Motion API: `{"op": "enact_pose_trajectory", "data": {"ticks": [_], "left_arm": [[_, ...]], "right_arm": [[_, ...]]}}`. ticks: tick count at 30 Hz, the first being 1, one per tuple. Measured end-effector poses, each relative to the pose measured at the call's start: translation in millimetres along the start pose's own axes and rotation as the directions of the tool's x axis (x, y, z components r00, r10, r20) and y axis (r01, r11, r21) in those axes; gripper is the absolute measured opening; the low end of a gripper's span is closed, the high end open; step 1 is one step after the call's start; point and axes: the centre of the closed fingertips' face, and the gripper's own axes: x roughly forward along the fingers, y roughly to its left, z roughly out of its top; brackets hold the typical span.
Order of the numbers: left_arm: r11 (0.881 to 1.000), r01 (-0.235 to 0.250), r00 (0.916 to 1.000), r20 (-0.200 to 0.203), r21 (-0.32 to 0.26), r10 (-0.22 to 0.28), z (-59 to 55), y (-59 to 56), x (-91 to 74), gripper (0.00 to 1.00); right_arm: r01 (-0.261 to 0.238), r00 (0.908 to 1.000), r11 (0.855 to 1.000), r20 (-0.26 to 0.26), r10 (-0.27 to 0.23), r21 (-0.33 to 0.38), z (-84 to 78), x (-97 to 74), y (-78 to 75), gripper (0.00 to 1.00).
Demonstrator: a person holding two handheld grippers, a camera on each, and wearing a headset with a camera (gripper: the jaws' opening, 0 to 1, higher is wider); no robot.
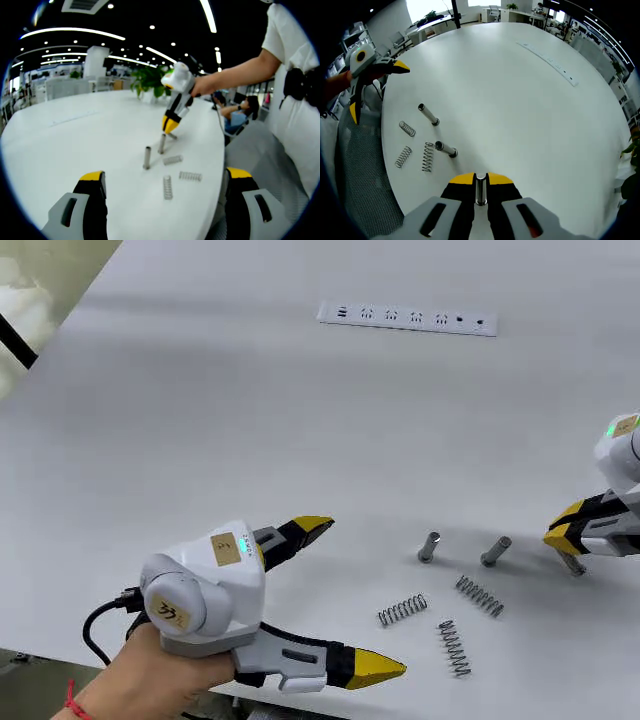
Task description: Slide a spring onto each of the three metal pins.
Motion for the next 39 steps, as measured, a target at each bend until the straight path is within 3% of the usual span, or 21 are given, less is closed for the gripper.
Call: {"op": "enact_pose_trajectory", "data": {"ticks": [23, 39], "left_arm": [[1.000, 0.008, 0.9999, -0.010, 0.015, -0.008, 5.0, -2.2, 1.4, 1.00], [1.000, 0.009, 0.9998, -0.015, 0.016, -0.009, 7.3, -4.1, 1.2, 1.00]], "right_arm": [[0.032, 0.9940, 0.998, 0.102, -0.037, 0.055, -7.5, -14.5, -1.2, 0.09], [0.043, 0.9897, 0.996, 0.133, -0.054, 0.082, -13.0, -21.8, -1.1, 0.09]]}}
